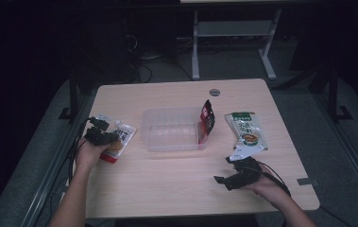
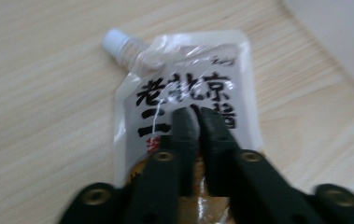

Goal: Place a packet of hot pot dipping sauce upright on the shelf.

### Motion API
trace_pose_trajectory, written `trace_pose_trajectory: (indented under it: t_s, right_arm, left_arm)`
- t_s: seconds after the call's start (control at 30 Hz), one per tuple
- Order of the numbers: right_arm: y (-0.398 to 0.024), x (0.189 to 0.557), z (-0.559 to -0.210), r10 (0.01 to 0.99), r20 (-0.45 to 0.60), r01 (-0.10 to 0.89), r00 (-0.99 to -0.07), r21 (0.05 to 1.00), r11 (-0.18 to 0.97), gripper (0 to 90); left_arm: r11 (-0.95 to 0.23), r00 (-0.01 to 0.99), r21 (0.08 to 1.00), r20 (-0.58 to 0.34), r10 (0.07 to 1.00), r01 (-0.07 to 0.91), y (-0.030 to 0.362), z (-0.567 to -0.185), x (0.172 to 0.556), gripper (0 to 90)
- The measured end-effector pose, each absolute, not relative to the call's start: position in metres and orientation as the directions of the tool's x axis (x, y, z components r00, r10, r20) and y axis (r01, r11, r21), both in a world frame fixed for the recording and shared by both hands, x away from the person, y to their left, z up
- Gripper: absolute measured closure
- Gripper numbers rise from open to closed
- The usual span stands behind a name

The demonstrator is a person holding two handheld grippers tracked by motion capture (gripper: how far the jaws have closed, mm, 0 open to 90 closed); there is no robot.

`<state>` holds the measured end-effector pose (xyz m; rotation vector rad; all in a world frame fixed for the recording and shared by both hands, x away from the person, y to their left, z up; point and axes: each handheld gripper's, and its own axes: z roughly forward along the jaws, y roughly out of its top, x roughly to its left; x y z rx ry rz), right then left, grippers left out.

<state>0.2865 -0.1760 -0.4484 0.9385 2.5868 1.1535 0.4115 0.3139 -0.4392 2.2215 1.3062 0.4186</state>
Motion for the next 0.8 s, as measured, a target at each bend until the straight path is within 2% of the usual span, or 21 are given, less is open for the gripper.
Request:
trace_pose_trajectory:
  t_s: [0.03,0.43,0.8]
  right_arm:
    - [-0.176,0.287,-0.448,0.603,0.105,0.481,-0.791,0.715,0.507,13.8]
    - [-0.176,0.287,-0.449,0.602,0.107,0.483,-0.791,0.713,0.508,13.8]
    - [-0.177,0.288,-0.45,0.605,0.11,0.487,-0.788,0.713,0.504,13.8]
  left_arm:
    - [-0.385,0.481,0.58,-0.014,0.877,0.718,0.315,-0.441,0.413,89.6]
    - [-0.369,0.491,0.537,-0.098,0.866,0.758,0.321,-0.45,0.423,90.0]
    - [-0.443,0.561,0.49,-0.119,0.819,0.751,0.317,-0.446,0.412,90.0]
